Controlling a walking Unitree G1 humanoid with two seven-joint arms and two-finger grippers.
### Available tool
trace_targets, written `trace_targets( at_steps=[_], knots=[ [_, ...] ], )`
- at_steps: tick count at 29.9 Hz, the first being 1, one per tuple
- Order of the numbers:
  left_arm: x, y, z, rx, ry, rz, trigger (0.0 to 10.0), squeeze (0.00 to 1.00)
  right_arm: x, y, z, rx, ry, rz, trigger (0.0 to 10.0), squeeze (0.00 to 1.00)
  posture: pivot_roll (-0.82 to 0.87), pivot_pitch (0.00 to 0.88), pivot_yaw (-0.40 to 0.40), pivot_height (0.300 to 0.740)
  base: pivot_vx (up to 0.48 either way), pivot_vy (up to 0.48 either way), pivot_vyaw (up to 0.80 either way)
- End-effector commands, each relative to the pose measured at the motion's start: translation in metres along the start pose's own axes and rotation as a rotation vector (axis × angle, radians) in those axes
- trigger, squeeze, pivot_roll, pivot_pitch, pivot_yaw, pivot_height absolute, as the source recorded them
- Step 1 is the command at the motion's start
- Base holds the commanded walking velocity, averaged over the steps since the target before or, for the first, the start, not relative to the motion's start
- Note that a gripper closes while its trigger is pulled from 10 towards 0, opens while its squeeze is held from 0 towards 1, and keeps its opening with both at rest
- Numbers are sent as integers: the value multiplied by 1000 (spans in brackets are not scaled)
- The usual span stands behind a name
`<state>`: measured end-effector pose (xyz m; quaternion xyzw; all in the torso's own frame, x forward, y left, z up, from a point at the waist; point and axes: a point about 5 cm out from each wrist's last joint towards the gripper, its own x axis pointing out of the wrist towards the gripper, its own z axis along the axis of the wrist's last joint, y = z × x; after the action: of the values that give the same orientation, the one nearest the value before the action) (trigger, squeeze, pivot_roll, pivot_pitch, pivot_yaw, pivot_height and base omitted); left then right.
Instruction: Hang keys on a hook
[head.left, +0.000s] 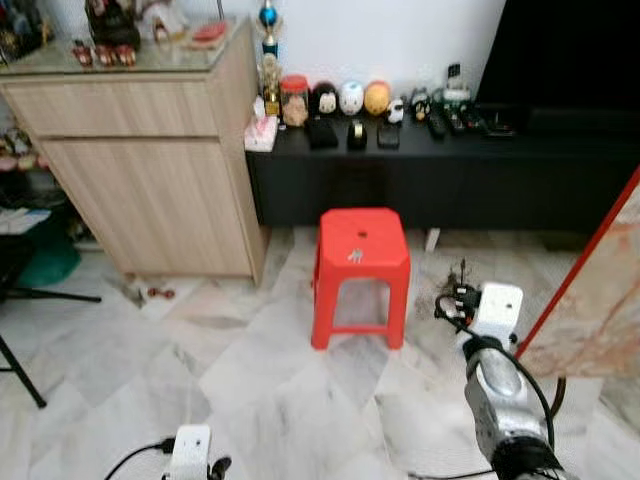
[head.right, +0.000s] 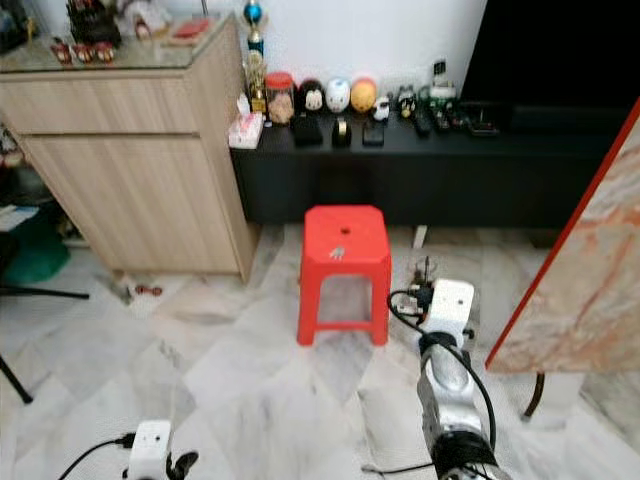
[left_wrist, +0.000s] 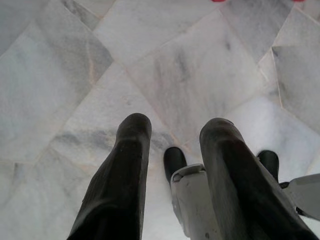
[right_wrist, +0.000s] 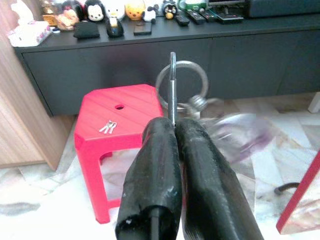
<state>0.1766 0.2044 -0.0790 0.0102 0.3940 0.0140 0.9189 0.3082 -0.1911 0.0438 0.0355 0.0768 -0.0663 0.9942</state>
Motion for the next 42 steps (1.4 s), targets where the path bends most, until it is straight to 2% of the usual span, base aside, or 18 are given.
trace_targets(
  at_steps=[1, 15, 21, 42],
  knots=[
    [-1, 1, -2, 4, 11, 5, 10000, 0, 1, 0, 4, -6, -19, 0, 10000, 0, -91, 0, -3, 738, 0, -322, 0],
    [-3, -2, -11, 2, 44, -4, 10000, 0, 3, -3, 7, -14, -31, -7, 10000, 0, -102, 0, -1, 738, 0, -339, 0],
    [-6, 3, -18, 5, 70, 12, 10000, 0, 3, -1, 7, -18, -33, -1, 10000, 0, -112, 0, 5, 738, 0, -369, 0],
    [-6, 3, -19, 7, 87, 23, 10000, 0, 6, -3, 13, -25, -47, -6, 10000, 0, -116, 0, 3, 738, 0, -407, 0]
  ],
)
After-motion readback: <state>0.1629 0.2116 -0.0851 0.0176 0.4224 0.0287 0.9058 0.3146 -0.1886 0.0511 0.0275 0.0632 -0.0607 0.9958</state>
